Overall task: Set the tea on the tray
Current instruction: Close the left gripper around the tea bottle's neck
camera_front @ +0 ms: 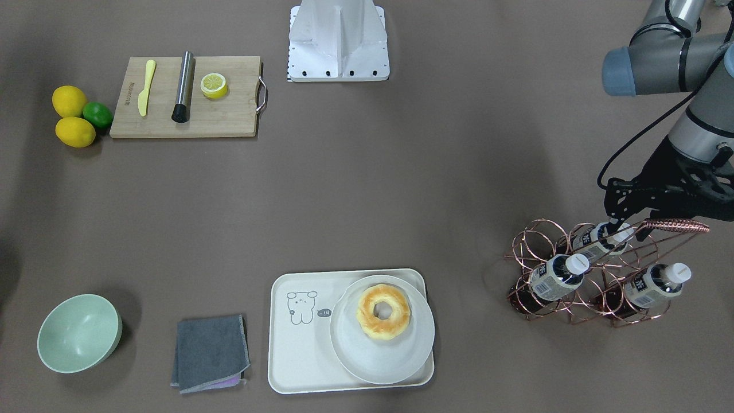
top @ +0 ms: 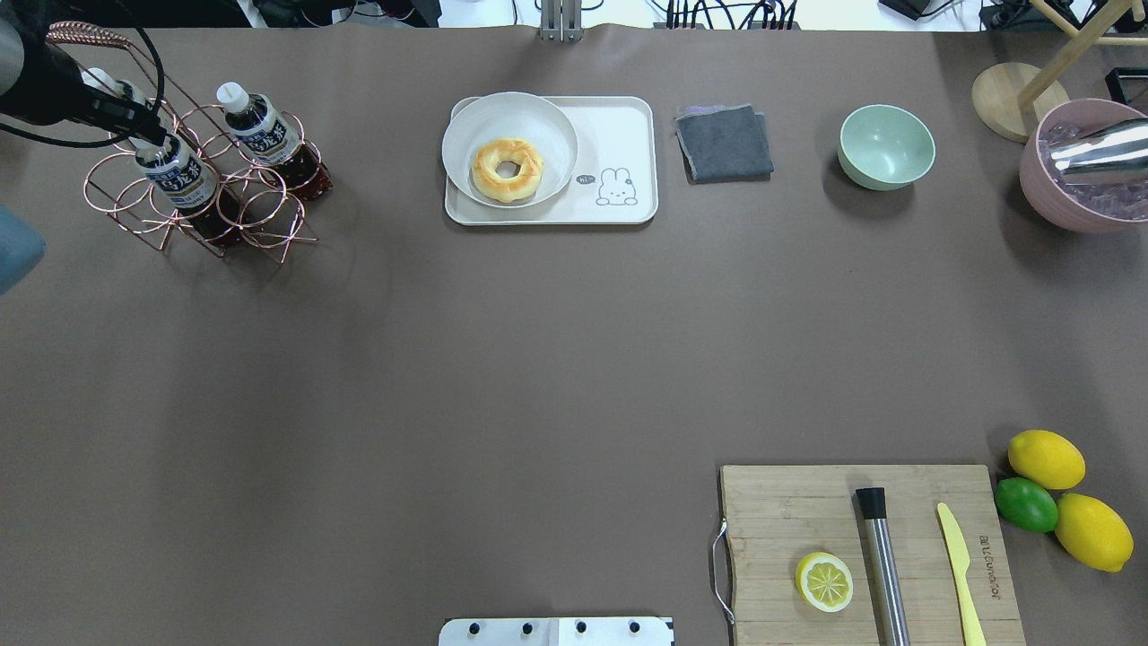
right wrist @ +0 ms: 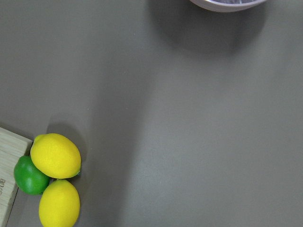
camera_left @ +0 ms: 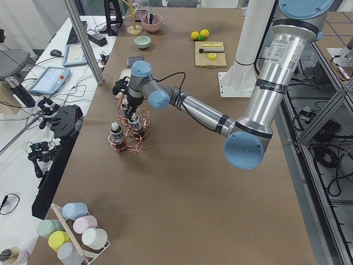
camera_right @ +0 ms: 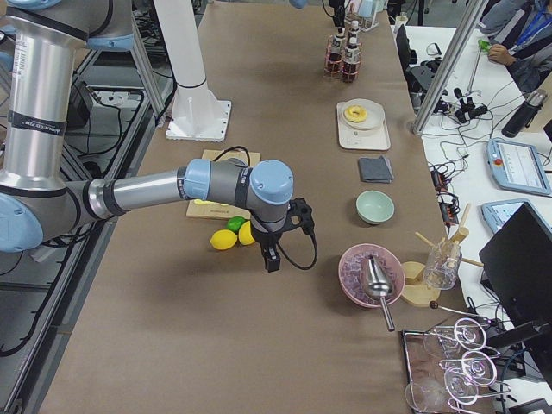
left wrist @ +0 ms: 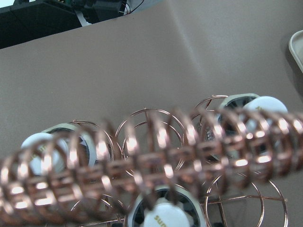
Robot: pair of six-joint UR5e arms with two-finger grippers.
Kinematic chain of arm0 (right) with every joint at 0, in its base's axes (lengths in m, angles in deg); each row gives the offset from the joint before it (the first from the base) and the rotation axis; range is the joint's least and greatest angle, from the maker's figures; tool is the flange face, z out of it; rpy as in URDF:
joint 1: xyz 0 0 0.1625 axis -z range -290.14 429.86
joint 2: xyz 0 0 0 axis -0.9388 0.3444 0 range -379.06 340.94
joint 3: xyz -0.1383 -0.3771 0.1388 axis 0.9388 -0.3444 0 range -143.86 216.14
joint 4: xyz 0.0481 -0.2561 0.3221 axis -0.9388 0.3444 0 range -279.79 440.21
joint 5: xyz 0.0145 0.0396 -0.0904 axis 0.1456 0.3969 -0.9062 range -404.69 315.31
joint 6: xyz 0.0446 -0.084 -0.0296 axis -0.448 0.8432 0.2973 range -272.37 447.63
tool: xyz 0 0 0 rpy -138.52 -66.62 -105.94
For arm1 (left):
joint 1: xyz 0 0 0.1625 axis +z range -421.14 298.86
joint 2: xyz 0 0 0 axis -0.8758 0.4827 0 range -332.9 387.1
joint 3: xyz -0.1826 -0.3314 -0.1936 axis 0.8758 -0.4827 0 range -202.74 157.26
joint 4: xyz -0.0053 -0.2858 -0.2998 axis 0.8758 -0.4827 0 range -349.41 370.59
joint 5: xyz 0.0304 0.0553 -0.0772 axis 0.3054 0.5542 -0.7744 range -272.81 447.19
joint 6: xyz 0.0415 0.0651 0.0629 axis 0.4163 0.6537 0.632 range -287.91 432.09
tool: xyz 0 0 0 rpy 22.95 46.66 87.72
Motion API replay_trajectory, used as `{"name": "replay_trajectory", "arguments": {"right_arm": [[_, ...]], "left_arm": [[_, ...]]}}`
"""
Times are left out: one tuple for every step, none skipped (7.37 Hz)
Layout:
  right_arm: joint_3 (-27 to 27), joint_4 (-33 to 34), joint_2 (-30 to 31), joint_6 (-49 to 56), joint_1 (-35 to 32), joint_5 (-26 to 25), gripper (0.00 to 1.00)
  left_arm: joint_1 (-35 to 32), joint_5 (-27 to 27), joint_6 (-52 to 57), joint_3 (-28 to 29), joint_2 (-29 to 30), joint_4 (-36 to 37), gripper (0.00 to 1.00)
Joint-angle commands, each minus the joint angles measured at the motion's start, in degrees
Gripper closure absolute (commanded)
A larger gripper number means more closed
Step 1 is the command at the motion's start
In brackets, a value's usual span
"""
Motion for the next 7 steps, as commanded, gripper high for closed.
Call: {"name": "replay_trajectory", "arguments": {"right_arm": [[0.26, 0.00, 0.00, 0.08, 0.00, 0.00, 0.00], [0.35, 0.00, 0.00, 0.08, 0.00, 0.00, 0.00], [0.35, 0.00, 0.09, 0.08, 0.00, 0.09, 0.00], [0.35, 0.00, 0.44, 0.08, 0.00, 0.09, 0.00], [0.35, 0.00, 0.71, 0.08, 0.00, 0.52, 0.00], [0.35, 0.00, 0.97, 0.08, 0.00, 0.79, 0.00], [0.44, 0.00, 1.32, 0.08, -0.09, 0.96, 0.00]], "left_arm": [[-0.05, 0.10, -2.37, 0.05, 0.78, 0.25, 1.00], [-0.05, 0.01, -2.30, -0.04, 1.05, 1.56, 1.00], [-1.19, -0.25, -1.86, -0.30, 1.14, 1.83, 1.00], [-3.37, -4.60, -1.69, -0.39, 1.66, 3.23, 1.00], [-5.83, -5.95, -1.51, -1.26, 3.32, 5.07, 1.00], [-6.38, -5.88, -1.60, -4.40, 3.42, 7.35, 1.00], [-7.86, -5.88, -1.51, -7.31, 3.51, 9.98, 1.00]]}}
